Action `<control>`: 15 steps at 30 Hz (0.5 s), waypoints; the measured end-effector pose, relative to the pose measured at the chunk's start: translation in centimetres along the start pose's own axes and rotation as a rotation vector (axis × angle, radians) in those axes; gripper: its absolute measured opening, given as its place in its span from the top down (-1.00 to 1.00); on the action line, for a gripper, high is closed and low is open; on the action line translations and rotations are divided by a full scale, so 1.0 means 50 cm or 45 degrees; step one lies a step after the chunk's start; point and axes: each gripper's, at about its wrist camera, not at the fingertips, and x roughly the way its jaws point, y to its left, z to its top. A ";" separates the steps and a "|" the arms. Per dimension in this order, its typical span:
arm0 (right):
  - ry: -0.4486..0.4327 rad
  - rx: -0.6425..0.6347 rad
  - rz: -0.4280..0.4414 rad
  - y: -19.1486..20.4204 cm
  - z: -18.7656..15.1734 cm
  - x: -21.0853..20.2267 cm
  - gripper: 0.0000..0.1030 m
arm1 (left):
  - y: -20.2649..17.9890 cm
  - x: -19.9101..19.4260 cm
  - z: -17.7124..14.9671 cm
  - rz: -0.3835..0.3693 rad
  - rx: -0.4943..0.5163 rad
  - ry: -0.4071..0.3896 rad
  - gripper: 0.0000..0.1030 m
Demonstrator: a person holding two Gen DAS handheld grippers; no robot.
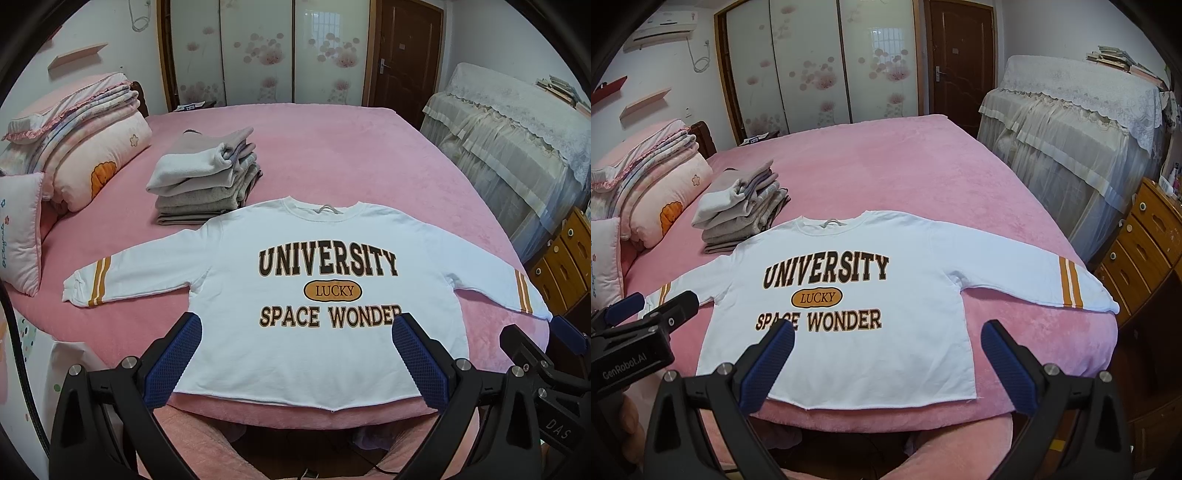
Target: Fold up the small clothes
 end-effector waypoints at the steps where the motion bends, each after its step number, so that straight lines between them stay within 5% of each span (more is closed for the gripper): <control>1: 0.003 0.001 0.001 -0.001 0.001 0.002 -0.97 | 0.000 0.001 -0.002 0.000 0.001 0.002 -0.99; 15: 0.030 0.025 0.012 -0.015 -0.003 0.024 -0.97 | 0.001 0.004 -0.004 0.003 0.002 0.012 -0.99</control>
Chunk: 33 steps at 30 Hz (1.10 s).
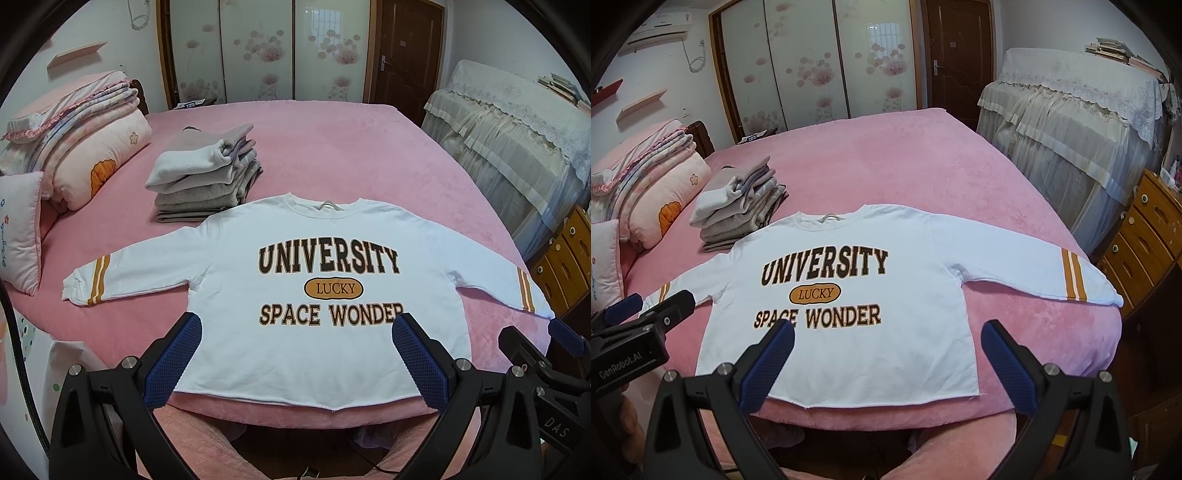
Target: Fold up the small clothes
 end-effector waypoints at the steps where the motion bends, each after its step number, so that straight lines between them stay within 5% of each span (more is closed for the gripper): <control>1: 0.003 0.001 0.001 -0.001 0.000 0.001 -0.97 | 0.000 0.001 -0.002 0.001 0.002 0.003 -0.99; 33: 0.023 0.057 0.013 -0.087 -0.001 0.028 -0.97 | -0.120 0.034 0.036 0.009 0.103 0.078 -0.99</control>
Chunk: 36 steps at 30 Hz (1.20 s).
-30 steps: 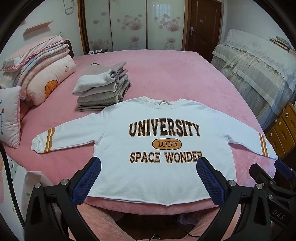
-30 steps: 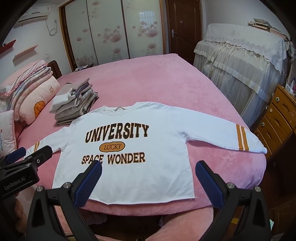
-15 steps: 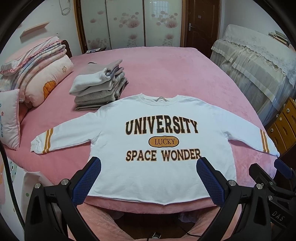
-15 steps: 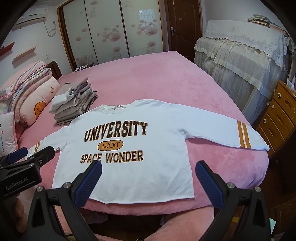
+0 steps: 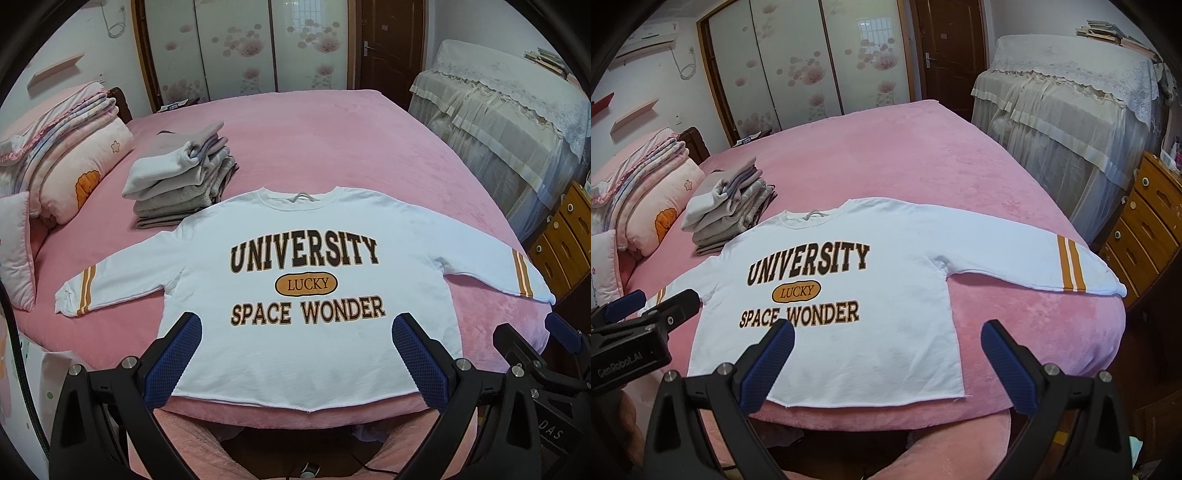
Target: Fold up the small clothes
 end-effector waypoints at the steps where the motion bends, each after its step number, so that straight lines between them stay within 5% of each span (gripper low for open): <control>1: -0.005 -0.002 -0.008 -0.004 0.001 -0.001 -0.97 | -0.004 0.001 0.002 0.001 0.003 -0.003 -0.99; 13: -0.060 0.011 -0.064 -0.053 0.019 -0.011 -0.97 | -0.039 0.005 0.037 -0.069 0.013 -0.064 -0.99; 25: -0.161 0.003 -0.196 -0.124 0.057 -0.030 -0.97 | -0.146 0.004 0.110 -0.101 0.196 -0.116 -0.99; 36: -0.198 0.200 -0.304 -0.315 0.081 -0.005 -0.90 | -0.299 0.042 0.175 -0.255 0.312 -0.230 -0.99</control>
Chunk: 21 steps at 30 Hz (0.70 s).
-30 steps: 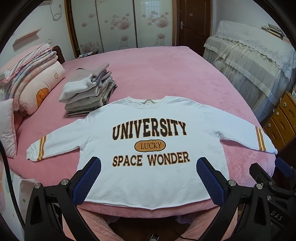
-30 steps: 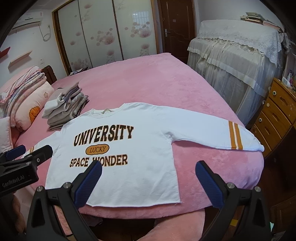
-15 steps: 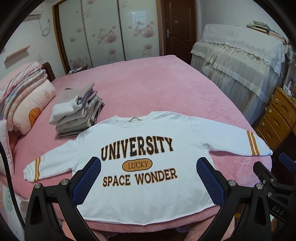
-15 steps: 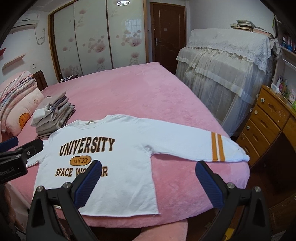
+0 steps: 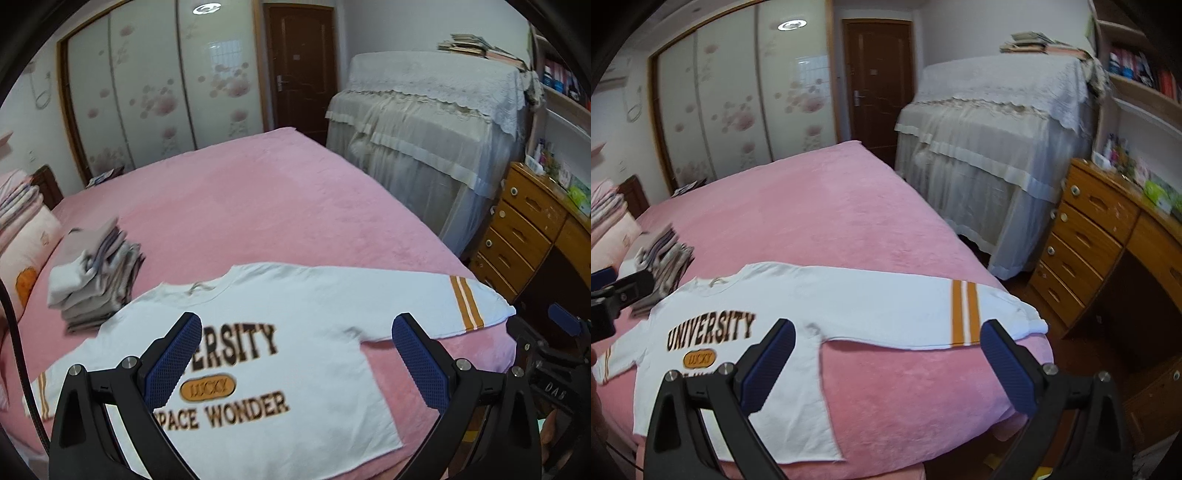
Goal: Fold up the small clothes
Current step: 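Move the right tool to the orange-striped sleeve cuff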
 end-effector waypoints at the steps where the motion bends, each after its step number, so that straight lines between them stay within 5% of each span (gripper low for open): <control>1: 0.007 0.031 -0.006 -0.023 0.001 0.012 -0.88 | -0.020 0.018 0.006 0.009 0.027 -0.005 -0.99; 11: 0.135 0.505 -0.028 -0.298 -0.054 0.147 -0.65 | -0.193 0.239 -0.016 -0.087 0.210 0.096 -0.99; 21: 0.288 0.600 -0.073 -0.376 -0.120 0.285 -0.22 | -0.352 0.414 -0.042 -0.138 0.231 0.179 -0.99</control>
